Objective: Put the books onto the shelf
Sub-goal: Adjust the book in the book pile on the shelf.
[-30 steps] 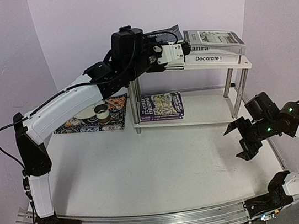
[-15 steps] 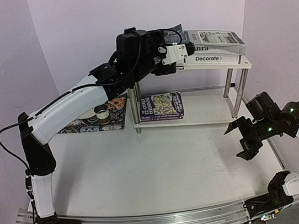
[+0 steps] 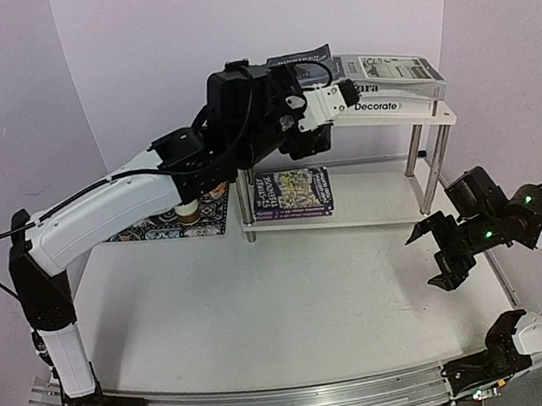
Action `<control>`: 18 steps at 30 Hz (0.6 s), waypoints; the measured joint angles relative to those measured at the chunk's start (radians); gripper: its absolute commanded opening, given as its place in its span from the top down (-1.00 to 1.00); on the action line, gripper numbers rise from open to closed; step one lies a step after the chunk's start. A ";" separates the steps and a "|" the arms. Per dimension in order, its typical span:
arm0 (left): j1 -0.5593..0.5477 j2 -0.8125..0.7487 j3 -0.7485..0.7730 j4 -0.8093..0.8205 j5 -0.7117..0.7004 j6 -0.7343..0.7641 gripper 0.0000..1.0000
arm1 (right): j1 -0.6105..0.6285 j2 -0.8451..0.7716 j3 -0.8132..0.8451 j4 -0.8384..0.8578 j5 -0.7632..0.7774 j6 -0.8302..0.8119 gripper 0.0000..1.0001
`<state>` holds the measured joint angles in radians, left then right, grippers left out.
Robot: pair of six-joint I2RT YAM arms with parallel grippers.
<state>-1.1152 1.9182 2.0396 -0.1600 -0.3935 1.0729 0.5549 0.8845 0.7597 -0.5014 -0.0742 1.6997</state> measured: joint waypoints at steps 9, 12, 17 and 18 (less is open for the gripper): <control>-0.046 -0.261 -0.131 -0.027 -0.031 -0.615 0.01 | 0.000 0.002 0.000 0.000 -0.011 -0.002 -0.82; -0.042 -0.325 -0.133 -0.037 -0.045 -0.843 0.26 | 0.000 0.008 0.000 0.000 -0.013 -0.005 -0.82; -0.035 -0.341 -0.133 -0.078 -0.056 -1.063 0.79 | 0.000 0.011 0.000 0.001 -0.014 -0.005 -0.82; -0.032 -0.335 -0.133 -0.089 -0.054 -1.093 0.89 | 0.000 0.010 0.000 0.002 -0.014 -0.005 -0.82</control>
<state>-1.1469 1.5837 1.9064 -0.2493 -0.4477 -0.0196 0.5549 0.8948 0.7593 -0.4999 -0.0887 1.6947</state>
